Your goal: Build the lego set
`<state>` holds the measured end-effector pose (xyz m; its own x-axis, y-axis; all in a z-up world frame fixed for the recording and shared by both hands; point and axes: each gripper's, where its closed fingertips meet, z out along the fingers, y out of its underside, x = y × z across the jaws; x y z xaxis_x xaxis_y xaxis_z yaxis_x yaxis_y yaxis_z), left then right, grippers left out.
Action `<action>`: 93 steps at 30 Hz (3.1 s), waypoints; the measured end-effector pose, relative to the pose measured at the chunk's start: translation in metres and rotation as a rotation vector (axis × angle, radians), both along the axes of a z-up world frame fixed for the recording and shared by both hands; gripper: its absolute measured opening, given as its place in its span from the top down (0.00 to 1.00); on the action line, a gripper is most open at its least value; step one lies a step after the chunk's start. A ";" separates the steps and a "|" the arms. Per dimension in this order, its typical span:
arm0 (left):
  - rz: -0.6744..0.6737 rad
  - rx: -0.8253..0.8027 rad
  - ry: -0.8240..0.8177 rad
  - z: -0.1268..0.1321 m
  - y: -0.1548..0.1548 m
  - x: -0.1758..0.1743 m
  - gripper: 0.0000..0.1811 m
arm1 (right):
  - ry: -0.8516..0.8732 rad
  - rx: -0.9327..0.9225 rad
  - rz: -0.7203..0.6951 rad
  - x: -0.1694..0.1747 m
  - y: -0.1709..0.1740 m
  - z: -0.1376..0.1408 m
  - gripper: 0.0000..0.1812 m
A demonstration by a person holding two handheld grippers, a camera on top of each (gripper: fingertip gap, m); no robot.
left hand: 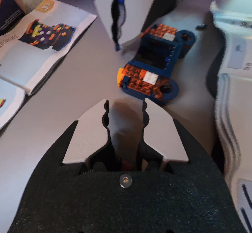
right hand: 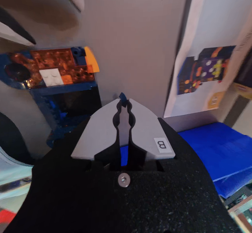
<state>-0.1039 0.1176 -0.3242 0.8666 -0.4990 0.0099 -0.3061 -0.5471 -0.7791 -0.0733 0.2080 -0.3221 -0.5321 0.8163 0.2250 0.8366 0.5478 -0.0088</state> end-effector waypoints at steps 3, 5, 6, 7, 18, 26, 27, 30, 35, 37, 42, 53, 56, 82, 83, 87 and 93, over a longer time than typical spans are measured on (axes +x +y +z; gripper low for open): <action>-0.142 -0.027 -0.045 0.007 -0.014 0.016 0.77 | 0.154 -0.125 0.259 -0.009 -0.033 0.024 0.96; -0.193 -0.012 -0.044 0.010 -0.019 0.020 0.83 | 0.245 -0.242 0.468 -0.008 -0.068 0.038 0.96; -0.223 -0.005 -0.061 0.012 -0.022 0.023 0.85 | 0.263 -0.296 0.515 -0.005 -0.082 0.041 0.96; -0.248 -0.008 -0.088 0.013 -0.025 0.027 0.87 | 0.251 -0.343 0.511 -0.002 -0.091 0.040 0.96; -0.334 -0.041 -0.139 0.009 -0.032 0.045 0.86 | 0.196 -0.496 0.240 0.004 -0.104 0.018 0.96; -0.320 -0.018 -0.108 0.011 -0.030 0.044 0.87 | 0.093 -0.539 0.345 0.004 -0.106 0.013 0.96; -0.320 -0.015 -0.108 0.011 -0.030 0.044 0.87 | 0.084 -0.535 0.349 0.004 -0.106 0.012 0.96; -0.323 -0.006 -0.108 0.012 -0.029 0.045 0.88 | 0.053 -0.551 0.358 0.005 -0.106 0.012 0.96; -0.331 -0.003 -0.104 0.011 -0.030 0.046 0.88 | 0.022 -0.604 0.350 0.005 -0.108 0.014 0.96; -0.332 -0.001 -0.105 0.011 -0.030 0.046 0.88 | 0.010 -0.629 0.335 0.006 -0.108 0.014 0.96; -0.333 -0.004 -0.103 0.010 -0.030 0.046 0.88 | 0.005 -0.646 0.316 0.005 -0.109 0.013 0.96; -0.322 -0.005 -0.091 0.009 -0.029 0.045 0.88 | 0.066 -0.606 0.315 0.013 -0.098 0.021 0.97; -0.322 -0.003 -0.089 0.009 -0.029 0.045 0.88 | 0.074 -0.591 0.335 0.015 -0.100 0.016 0.97; -0.311 0.009 -0.088 0.007 -0.026 0.043 0.94 | 0.138 -0.553 0.411 0.015 -0.101 0.011 0.96; -0.312 0.010 -0.089 0.008 -0.026 0.043 0.94 | 0.147 -0.548 0.408 0.014 -0.101 0.012 0.96; -0.315 0.013 -0.085 0.008 -0.026 0.044 0.95 | 0.146 -0.547 0.416 0.013 -0.101 0.011 0.97; -0.313 0.024 -0.083 0.010 -0.026 0.043 0.95 | 0.147 -0.549 0.431 0.010 -0.103 0.013 0.97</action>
